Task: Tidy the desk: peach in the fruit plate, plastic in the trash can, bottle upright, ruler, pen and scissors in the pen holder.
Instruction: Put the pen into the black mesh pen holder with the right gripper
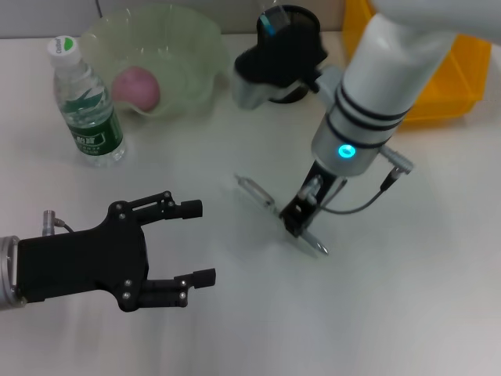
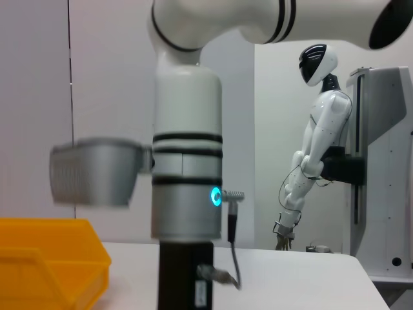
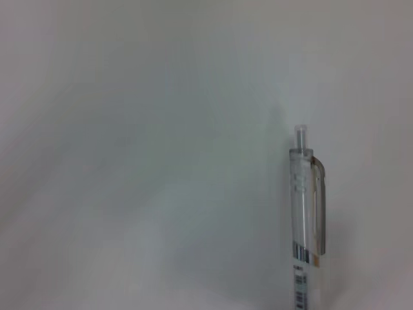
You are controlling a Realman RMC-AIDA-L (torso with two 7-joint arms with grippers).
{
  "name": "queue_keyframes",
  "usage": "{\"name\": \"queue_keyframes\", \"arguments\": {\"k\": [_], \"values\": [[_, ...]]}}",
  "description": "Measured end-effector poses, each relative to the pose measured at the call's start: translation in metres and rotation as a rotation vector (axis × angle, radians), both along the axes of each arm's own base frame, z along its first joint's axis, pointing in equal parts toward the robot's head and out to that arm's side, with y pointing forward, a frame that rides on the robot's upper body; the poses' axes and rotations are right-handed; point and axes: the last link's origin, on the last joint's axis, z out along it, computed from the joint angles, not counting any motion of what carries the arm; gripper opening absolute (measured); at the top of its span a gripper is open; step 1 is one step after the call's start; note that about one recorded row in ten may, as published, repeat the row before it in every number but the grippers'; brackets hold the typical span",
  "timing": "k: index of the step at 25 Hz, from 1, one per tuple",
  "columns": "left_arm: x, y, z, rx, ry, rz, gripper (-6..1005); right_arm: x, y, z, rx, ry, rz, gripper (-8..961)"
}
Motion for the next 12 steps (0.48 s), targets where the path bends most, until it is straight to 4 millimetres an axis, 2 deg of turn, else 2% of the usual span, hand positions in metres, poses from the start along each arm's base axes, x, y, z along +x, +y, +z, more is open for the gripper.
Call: {"name": "queue_keyframes", "arguments": {"k": [4, 8, 11, 12], "values": [[0.0, 0.001, 0.001, 0.0, 0.001, 0.005, 829, -0.001, 0.012, 0.025, 0.081, 0.175, 0.05, 116], [0.0, 0.001, 0.002, 0.0, 0.002, 0.008, 829, 0.001, 0.02, 0.039, 0.133, 0.305, 0.102, 116], [0.0, 0.003, 0.002, 0.0, 0.002, 0.008, 829, 0.004, 0.025, 0.051, 0.162, 0.454, 0.164, 115], [0.001, 0.003, 0.002, -0.003, 0.0, 0.013, 829, 0.01, 0.026, 0.06, 0.188, 0.555, 0.218, 115]]}}
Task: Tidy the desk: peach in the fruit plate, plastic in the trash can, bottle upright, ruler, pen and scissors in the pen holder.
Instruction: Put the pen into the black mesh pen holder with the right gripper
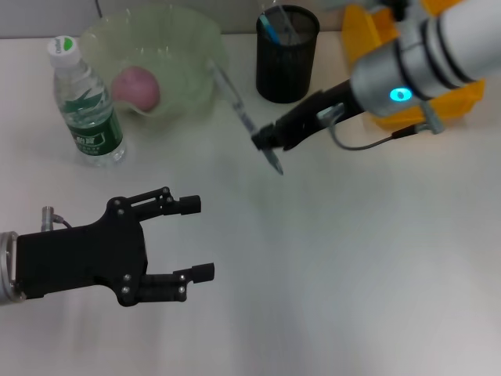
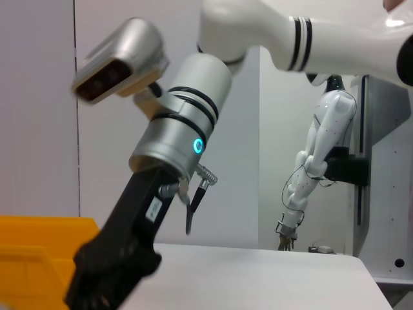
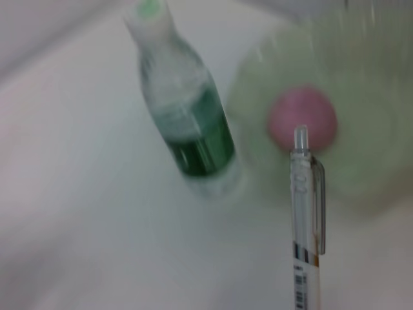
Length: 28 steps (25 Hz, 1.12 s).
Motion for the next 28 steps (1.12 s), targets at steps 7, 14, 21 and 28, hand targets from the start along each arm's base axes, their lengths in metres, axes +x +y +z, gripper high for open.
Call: {"name": "queue_keyframes", "arguments": {"k": [7, 14, 21, 28], "values": [[0.003, 0.004, 0.001, -0.007, -0.005, 0.011, 829, 0.022, -0.002, 0.021, 0.103, 0.212, 0.181, 115], [0.004, 0.007, 0.002, -0.011, -0.014, 0.031, 829, 0.041, -0.002, 0.041, 0.335, 0.403, 0.363, 115], [0.006, 0.007, 0.001, -0.017, -0.038, 0.044, 829, 0.055, 0.009, 0.045, 0.615, 0.474, 0.453, 115], [0.01, 0.011, 0.003, -0.027, -0.064, 0.068, 829, 0.058, 0.038, 0.027, 0.755, 0.427, 0.342, 116]]}}
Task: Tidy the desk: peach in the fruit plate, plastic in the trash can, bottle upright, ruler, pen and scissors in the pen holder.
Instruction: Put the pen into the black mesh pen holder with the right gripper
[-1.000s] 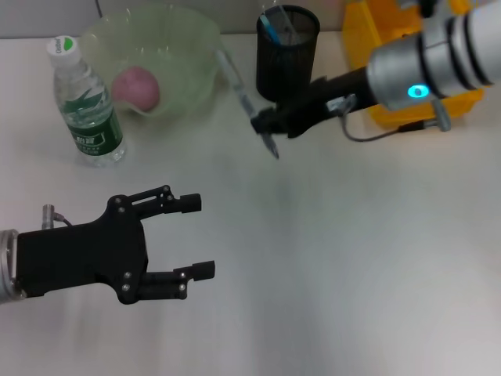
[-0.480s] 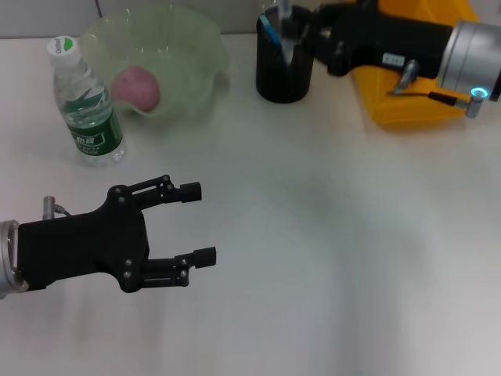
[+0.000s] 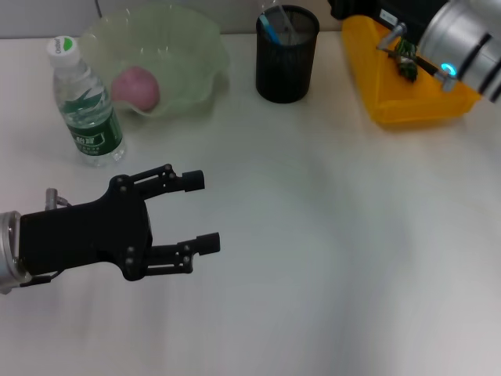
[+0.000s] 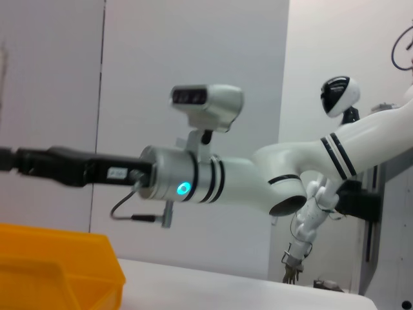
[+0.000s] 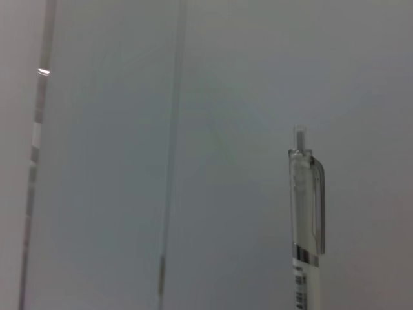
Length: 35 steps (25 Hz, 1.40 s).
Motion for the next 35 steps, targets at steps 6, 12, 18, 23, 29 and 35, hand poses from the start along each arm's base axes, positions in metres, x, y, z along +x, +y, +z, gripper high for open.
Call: {"name": "queue_keyframes", "arguments": {"k": [6, 12, 18, 23, 29, 35], "values": [[0.002, 0.002, 0.001, -0.005, -0.01, 0.013, 829, -0.007, 0.021, -0.01, -0.002, -0.04, -0.097, 116], [0.003, 0.003, 0.001, -0.007, -0.023, 0.018, 829, -0.009, 0.032, -0.023, -0.024, -0.085, -0.179, 116], [0.004, 0.003, 0.001, -0.007, -0.026, 0.017, 829, -0.008, 0.035, -0.027, -0.03, -0.108, -0.214, 116], [0.004, 0.003, 0.002, -0.01, -0.03, 0.013, 829, -0.007, 0.036, -0.028, -0.031, -0.115, -0.228, 115], [0.006, 0.001, 0.002, -0.017, -0.037, 0.003, 829, -0.005, 0.035, -0.031, -0.041, -0.121, -0.241, 115], [0.006, 0.001, 0.002, -0.019, -0.038, 0.002, 829, -0.002, 0.036, -0.032, -0.04, -0.133, -0.256, 116]]}}
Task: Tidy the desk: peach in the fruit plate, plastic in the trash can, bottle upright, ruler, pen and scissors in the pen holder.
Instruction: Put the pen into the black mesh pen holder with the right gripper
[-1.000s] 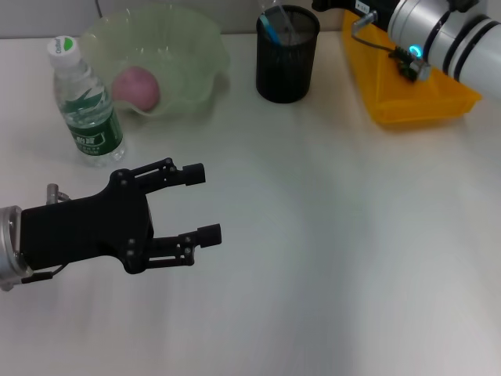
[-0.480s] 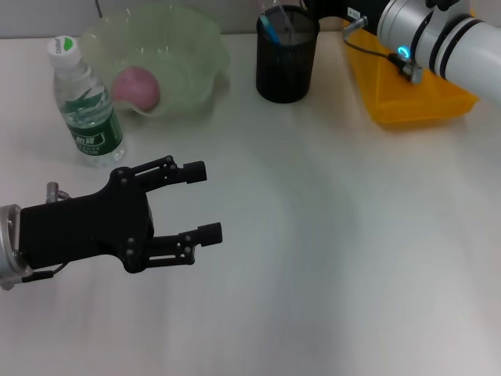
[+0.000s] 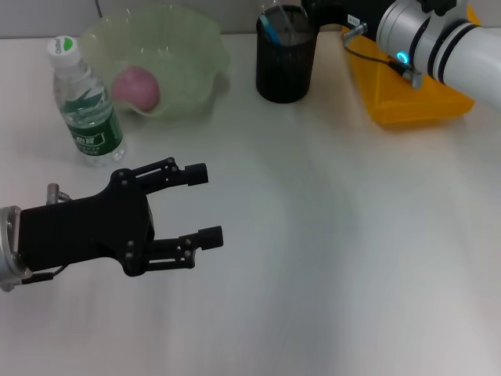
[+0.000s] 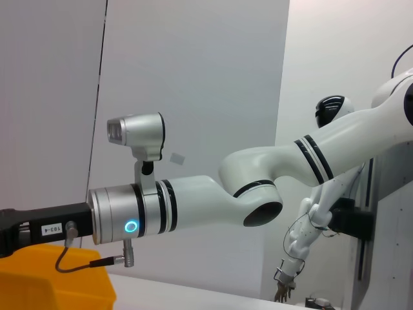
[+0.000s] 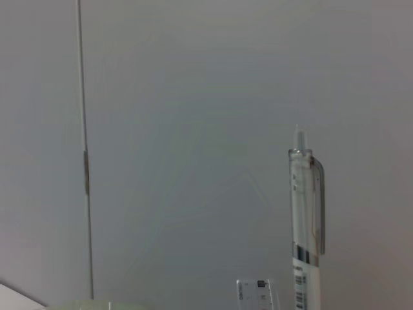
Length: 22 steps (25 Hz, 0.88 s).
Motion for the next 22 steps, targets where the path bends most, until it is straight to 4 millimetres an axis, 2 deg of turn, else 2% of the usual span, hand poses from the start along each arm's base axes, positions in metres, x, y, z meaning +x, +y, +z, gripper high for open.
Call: {"name": "queue_keyframes", "arguments": {"k": [10, 22], "values": [[-0.0004, -0.0029, 0.0022, -0.002, -0.008, -0.009, 829, 0.0028, -0.0012, -0.0006, -0.002, -0.005, -0.005, 118], [-0.0009, -0.0049, 0.0043, -0.001, -0.012, -0.018, 829, 0.0045, -0.0029, -0.0016, -0.014, 0.015, -0.018, 303]]}}
